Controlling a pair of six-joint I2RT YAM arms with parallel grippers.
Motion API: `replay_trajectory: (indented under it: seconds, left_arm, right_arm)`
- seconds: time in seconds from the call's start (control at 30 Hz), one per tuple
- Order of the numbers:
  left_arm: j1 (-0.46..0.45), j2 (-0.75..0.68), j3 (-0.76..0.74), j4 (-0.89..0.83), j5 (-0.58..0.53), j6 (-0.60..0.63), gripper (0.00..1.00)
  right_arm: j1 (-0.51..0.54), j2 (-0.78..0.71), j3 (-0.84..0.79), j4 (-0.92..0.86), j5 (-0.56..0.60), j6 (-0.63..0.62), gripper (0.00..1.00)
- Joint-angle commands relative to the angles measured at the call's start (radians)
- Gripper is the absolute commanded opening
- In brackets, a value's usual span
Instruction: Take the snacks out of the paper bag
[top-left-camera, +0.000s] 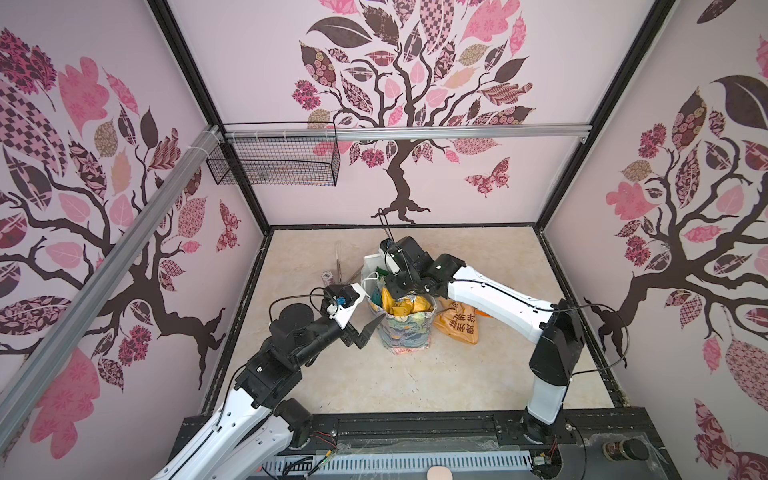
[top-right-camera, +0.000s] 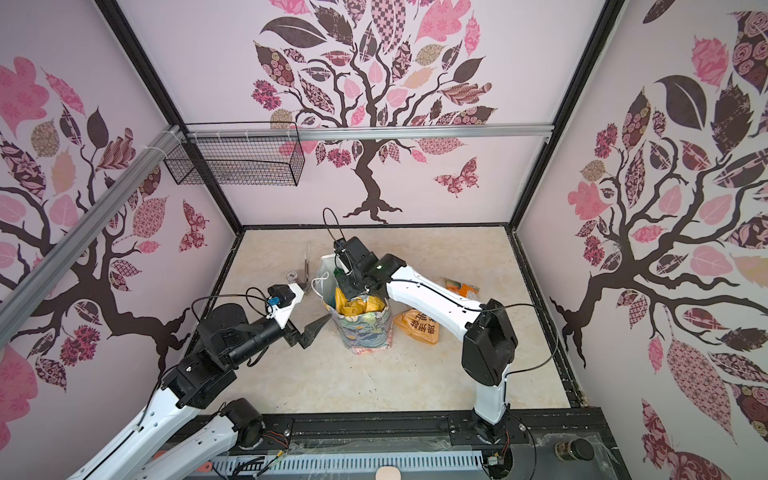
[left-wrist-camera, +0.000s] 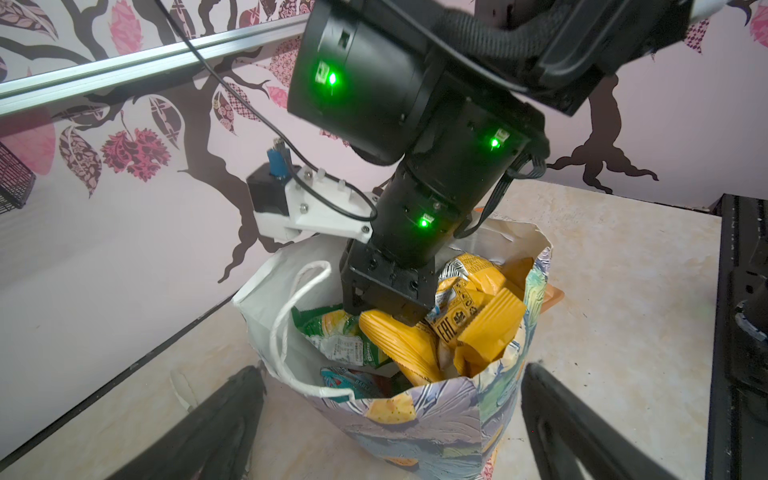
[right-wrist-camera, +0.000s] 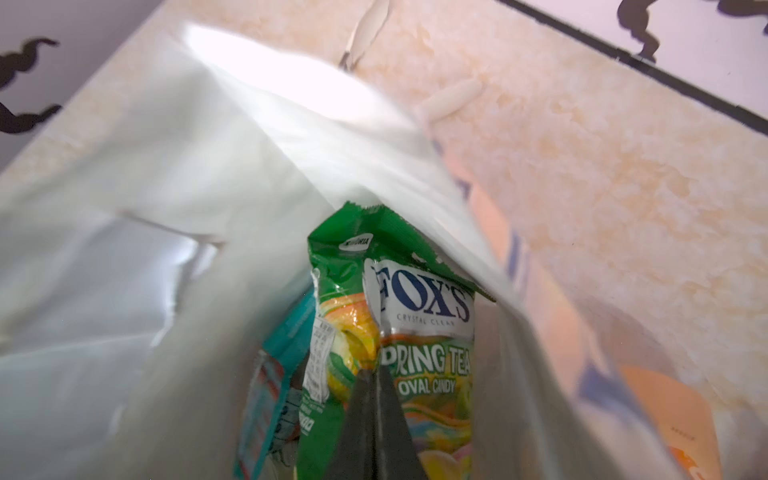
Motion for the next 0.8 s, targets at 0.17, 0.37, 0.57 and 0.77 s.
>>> replay_trajectory:
  seconds: [0.17, 0.37, 0.57, 0.77]
  left_arm:
    - [0.004, -0.006, 0.005, 0.005, 0.005, -0.001, 0.98]
    - [0.004, -0.006, 0.004, 0.006, 0.010, -0.003, 0.98]
    - [0.004, -0.013, 0.003, 0.006, 0.006, -0.001, 0.98]
    - [0.004, -0.015, 0.003, 0.007, 0.005, -0.001, 0.98]
  right_arm:
    - [0.000, -0.066, 0.069, 0.053, 0.051, -0.005, 0.00]
    - [0.000, -0.074, 0.085, 0.055, 0.068, -0.020, 0.00]
    - [0.001, -0.104, 0.102, 0.069, 0.070, -0.027, 0.00]
    - [0.001, -0.144, 0.036, 0.140, 0.052, -0.014, 0.02]
